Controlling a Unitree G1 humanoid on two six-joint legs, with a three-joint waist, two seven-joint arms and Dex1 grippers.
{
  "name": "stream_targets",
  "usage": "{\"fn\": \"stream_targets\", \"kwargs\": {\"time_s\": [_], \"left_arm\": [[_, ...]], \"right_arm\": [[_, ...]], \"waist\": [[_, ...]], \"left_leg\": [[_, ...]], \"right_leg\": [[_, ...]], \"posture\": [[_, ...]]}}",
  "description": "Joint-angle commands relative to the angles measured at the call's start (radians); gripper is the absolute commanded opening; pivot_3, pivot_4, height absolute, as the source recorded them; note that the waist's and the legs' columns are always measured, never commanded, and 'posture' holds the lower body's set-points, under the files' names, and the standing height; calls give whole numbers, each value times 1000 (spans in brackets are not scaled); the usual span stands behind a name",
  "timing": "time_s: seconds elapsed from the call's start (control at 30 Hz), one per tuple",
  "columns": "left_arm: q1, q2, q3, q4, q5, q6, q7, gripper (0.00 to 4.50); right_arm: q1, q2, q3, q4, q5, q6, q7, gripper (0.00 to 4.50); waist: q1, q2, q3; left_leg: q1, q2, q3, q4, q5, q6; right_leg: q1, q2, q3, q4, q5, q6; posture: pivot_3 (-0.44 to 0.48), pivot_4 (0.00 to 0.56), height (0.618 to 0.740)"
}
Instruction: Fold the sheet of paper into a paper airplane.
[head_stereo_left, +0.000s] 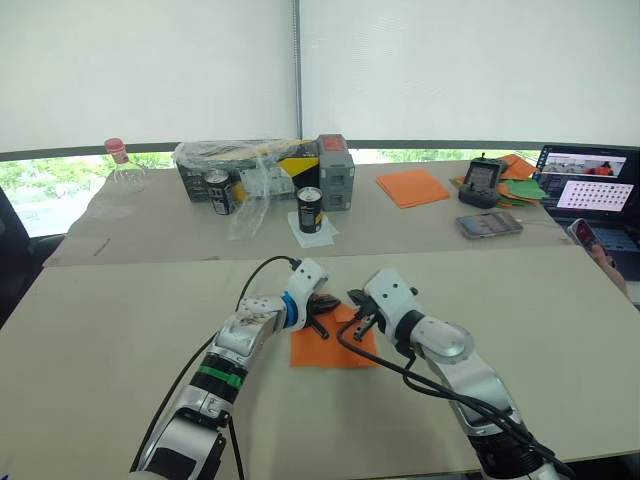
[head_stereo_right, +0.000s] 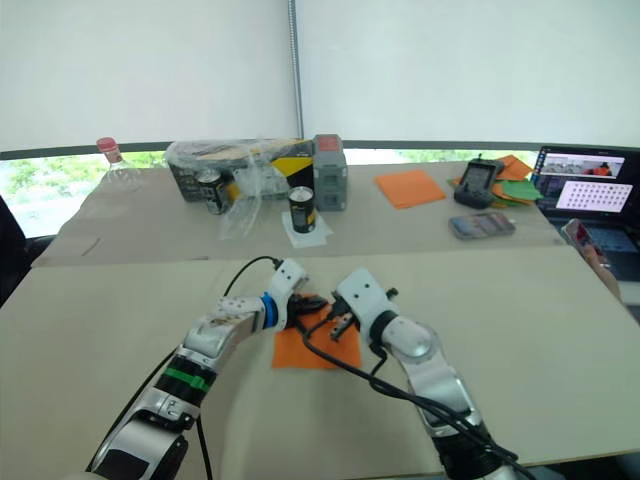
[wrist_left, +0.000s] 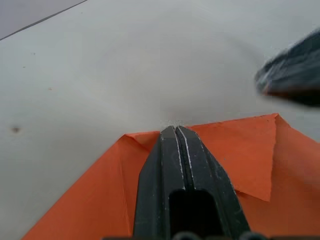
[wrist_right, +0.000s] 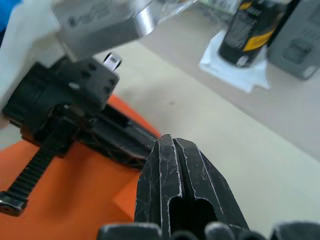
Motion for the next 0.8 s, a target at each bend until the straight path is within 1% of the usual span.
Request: {"fn": "stream_targets", "kwargs": {"time_s": [0.03, 0.1, 0.17, 0.33, 0.47, 0.63, 0.8], "left_arm": [[3, 6, -8, 12, 15, 17, -3, 0], [3, 6, -8, 11, 16, 17, -2, 0], [4, 5, -8, 9, 16, 17, 0, 0], [6, 6, -8, 4, 16, 20, 1, 0], [8, 6, -8, -1, 15, 22, 2, 0], [13, 6, -10, -4, 15, 23, 2, 0], [16, 5, -13, -7, 16, 25, 2, 0]], "right_arm": [[-34, 18, 3, 78, -10, -10, -24, 26], [-48, 10, 22, 164, -29, -62, -25, 26], [-55, 17, 8, 216, -24, -101, -32, 26], [-38, 27, -11, 243, 1, -104, -17, 26], [-3, 41, -44, 244, 29, -71, -21, 26], [98, 62, -148, 188, 124, 11, -32, 26], [154, 44, -168, 122, 151, 69, -38, 26]], "waist": [[-2, 0, 0], [-2, 0, 0], [-2, 0, 0], [-3, 0, 0], [-3, 0, 0], [0, 0, 0], [0, 0, -1]], "left_leg": [[0, -1, 0, 0, 1, -2], [0, -1, 0, 0, 1, -2], [0, 0, 0, 0, 1, -2], [0, 0, 0, 0, 1, -2], [0, 0, 0, 0, 1, -1], [1, 0, 0, 0, -1, 2], [2, 0, 0, 0, -1, 2]], "right_leg": [[0, 0, 0, 0, 0, 0], [0, -1, 0, 0, 0, 0], [0, 0, 0, 0, 0, 0], [0, 0, 0, 0, 0, 0], [0, 0, 0, 0, 0, 0], [1, 0, 0, 0, 0, 0], [2, 0, 0, 0, 0, 0]], "posture": [[0, 150, 740], [0, 150, 740], [0, 150, 740], [0, 150, 740], [0, 150, 740], [0, 150, 740], [0, 150, 740]]}}
